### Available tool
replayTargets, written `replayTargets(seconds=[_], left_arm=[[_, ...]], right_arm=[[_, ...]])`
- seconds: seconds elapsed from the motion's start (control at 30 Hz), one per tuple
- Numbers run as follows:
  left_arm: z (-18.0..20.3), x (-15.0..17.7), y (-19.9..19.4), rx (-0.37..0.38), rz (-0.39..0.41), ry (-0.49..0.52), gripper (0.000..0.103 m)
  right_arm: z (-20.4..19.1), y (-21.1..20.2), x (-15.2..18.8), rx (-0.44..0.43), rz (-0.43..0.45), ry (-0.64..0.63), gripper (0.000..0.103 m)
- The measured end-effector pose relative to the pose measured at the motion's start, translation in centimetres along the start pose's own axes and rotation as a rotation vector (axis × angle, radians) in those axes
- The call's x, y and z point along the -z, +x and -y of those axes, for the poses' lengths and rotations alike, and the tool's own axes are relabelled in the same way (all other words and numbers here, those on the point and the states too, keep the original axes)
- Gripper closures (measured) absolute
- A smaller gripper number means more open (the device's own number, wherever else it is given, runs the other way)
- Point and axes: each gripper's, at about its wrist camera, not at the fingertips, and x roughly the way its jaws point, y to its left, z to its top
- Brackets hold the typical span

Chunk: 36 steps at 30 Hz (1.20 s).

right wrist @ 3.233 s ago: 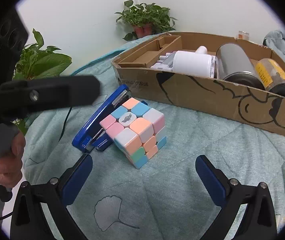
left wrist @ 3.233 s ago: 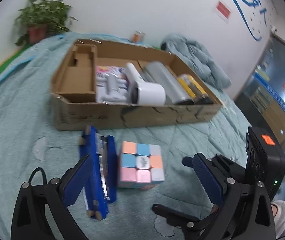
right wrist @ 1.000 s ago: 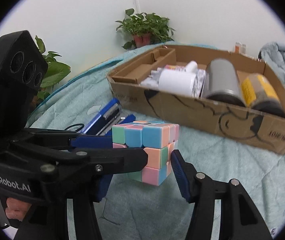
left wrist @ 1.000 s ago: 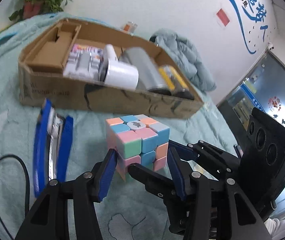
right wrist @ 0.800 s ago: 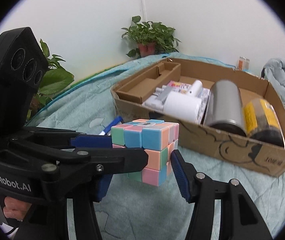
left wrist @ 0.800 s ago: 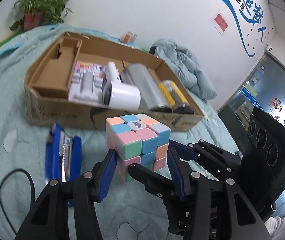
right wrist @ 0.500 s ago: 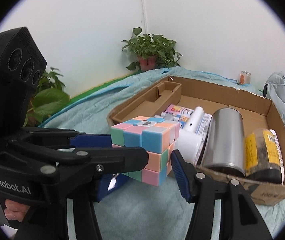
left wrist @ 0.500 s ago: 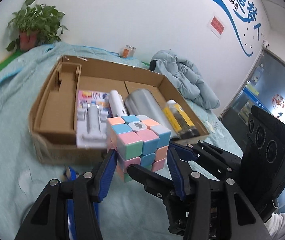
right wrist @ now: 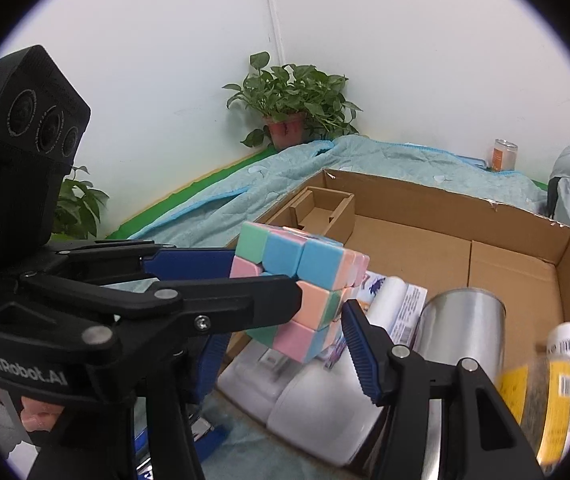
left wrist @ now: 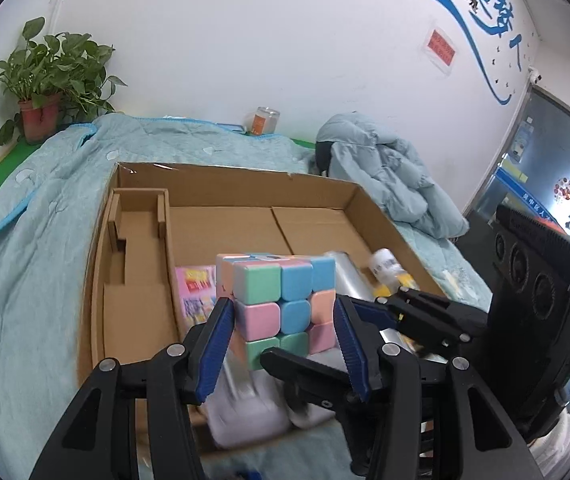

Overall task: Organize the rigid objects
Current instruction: 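Carry the Rubik's cube into the box beside the phone stand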

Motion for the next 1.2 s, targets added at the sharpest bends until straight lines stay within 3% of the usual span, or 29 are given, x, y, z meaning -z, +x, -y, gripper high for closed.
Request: replayTargets(seconds=[0.3,0.37,0.43,0.6,0.77,1.2], left_arm=[[-5.7,-4.0,7.0,0.033,-0.103,-0.085,0.055],[-7.0,-4.4,8.6,0.03,-0.149,-0.111,0.063],[-7.6,-4.3,9.3,0.038,-0.168,-0.14,0.065],[-8.2,-4.2,9.5,0.064,-0.181,-0.161,0.065],[-8.3,-3.4,8.7,0.059,-0.194,-0.185,0.066],[-8.7,-2.5,6.9,0.07,-0.239,-0.252,0.066]], right_arm=[[3.9,6.5,-3.2,-0.033,-0.144,0.074,0.048],[4.6,7.8,-3.3,-0.036,-0.187,0.092,0.048],[5.2,8.8,-3.3,-0.037,-0.245,0.122,0.048],[5.2,8.8,-3.7,-0.039,-0.28,0.135,0.046],[4.9,8.7,-3.6,-0.034,-0.291,0.13,0.054],[5.2,8.6,-3.1,-0.119,-0.315,0.242,0.052]])
